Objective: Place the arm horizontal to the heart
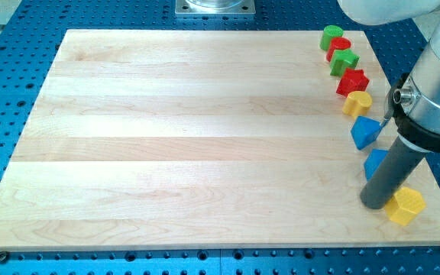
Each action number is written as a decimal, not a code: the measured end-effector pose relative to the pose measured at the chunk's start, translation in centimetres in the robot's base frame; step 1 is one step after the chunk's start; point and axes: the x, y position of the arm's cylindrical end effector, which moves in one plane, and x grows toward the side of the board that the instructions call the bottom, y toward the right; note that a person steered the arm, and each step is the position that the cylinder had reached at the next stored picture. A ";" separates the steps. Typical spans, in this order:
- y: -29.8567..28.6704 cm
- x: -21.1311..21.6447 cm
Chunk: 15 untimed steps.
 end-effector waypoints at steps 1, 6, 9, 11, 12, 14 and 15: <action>0.1 0.5; -1.6 1.8; -2.4 4.9; 0.2 4.9; -1.2 3.3; -6.9 -9.5; -6.9 -18.8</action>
